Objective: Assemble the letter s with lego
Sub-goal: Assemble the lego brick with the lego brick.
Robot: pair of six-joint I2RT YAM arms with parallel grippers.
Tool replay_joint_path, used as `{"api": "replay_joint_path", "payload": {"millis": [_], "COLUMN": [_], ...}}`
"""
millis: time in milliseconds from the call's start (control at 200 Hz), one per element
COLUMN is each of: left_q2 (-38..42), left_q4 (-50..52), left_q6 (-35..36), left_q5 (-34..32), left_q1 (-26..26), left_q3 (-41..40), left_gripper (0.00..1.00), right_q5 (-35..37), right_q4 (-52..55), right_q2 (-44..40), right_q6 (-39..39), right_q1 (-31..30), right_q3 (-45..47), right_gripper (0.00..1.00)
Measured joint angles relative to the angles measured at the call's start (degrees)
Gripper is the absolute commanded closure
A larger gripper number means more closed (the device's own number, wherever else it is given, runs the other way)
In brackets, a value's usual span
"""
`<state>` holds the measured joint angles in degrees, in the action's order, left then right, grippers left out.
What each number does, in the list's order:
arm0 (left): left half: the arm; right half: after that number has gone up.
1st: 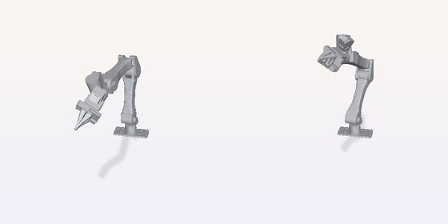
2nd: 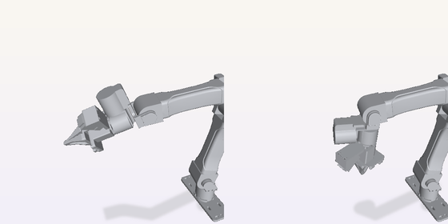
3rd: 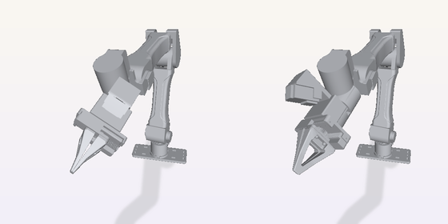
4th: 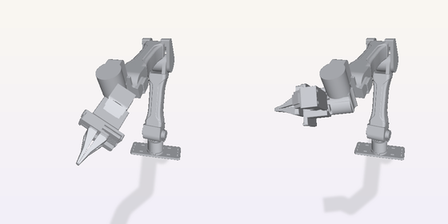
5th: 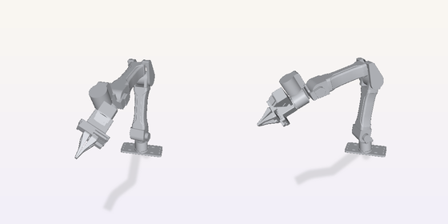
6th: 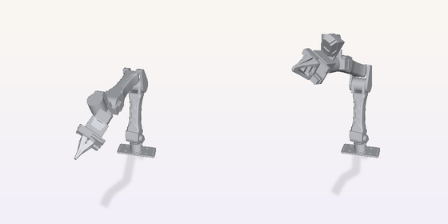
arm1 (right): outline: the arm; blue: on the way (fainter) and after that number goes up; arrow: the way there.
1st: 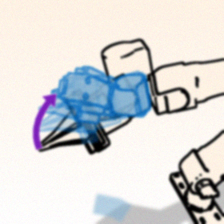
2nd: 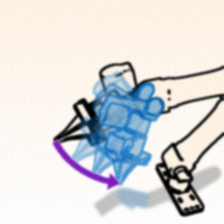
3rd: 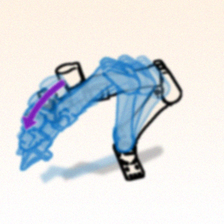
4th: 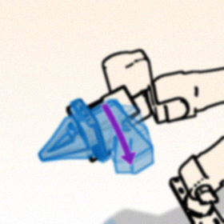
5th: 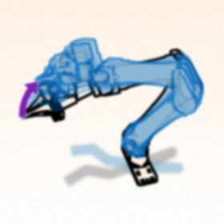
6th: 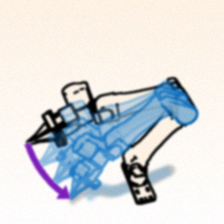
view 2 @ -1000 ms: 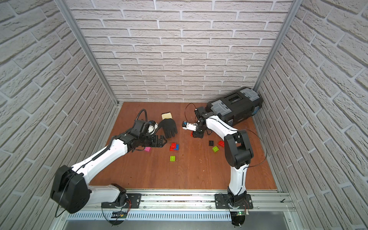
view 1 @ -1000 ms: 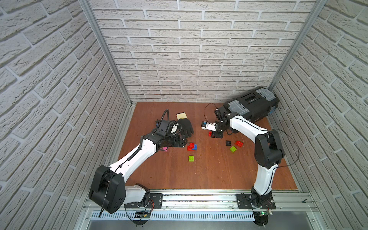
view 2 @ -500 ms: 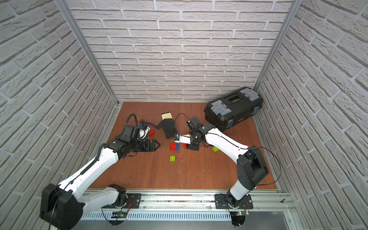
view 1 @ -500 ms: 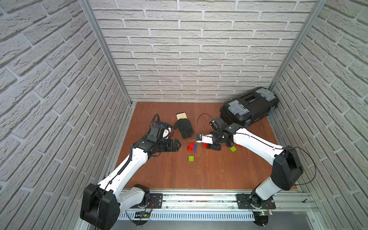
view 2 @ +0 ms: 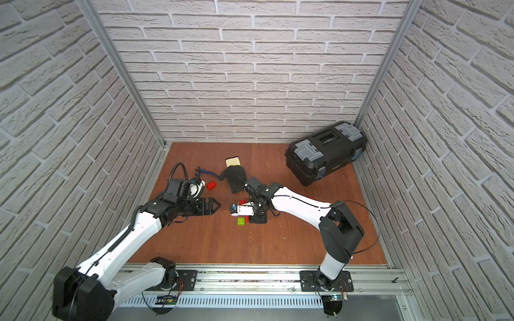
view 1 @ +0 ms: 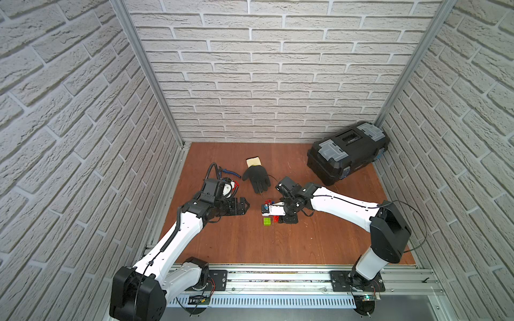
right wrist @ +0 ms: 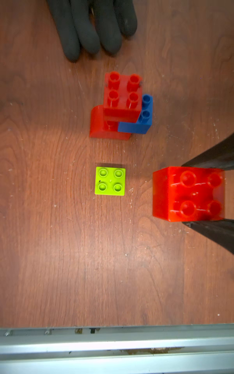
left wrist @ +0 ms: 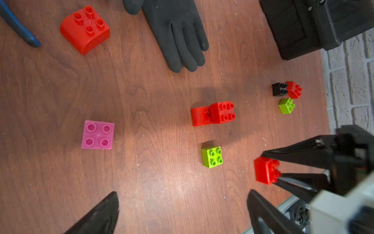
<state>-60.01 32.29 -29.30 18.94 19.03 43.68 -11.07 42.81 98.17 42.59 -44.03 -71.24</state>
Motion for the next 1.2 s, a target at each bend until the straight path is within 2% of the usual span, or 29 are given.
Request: {"api": "replay_joint_path", "payload": {"millis": [540,1200], "left_q2": [2.01,1.99], "left_q4": [0.79,0.76], "left_q6": [-0.11,-0.28], "left_q5": [2.25,3.1], "left_q1": [-2.08,-2.1], "left_q3": [-1.09,-1.4], "left_gripper": [0.02,0.02], "right_q5": [0.63,1.29], "right_q4": [-2.8,-3.67], "right_q2": [6.45,9.68], "right_q6": [-4.72,-5.77], "right_q1": [-1.27,-1.57], "right_q3": [-2.58,-2.95], "right_gripper": [0.69,0.7]}}
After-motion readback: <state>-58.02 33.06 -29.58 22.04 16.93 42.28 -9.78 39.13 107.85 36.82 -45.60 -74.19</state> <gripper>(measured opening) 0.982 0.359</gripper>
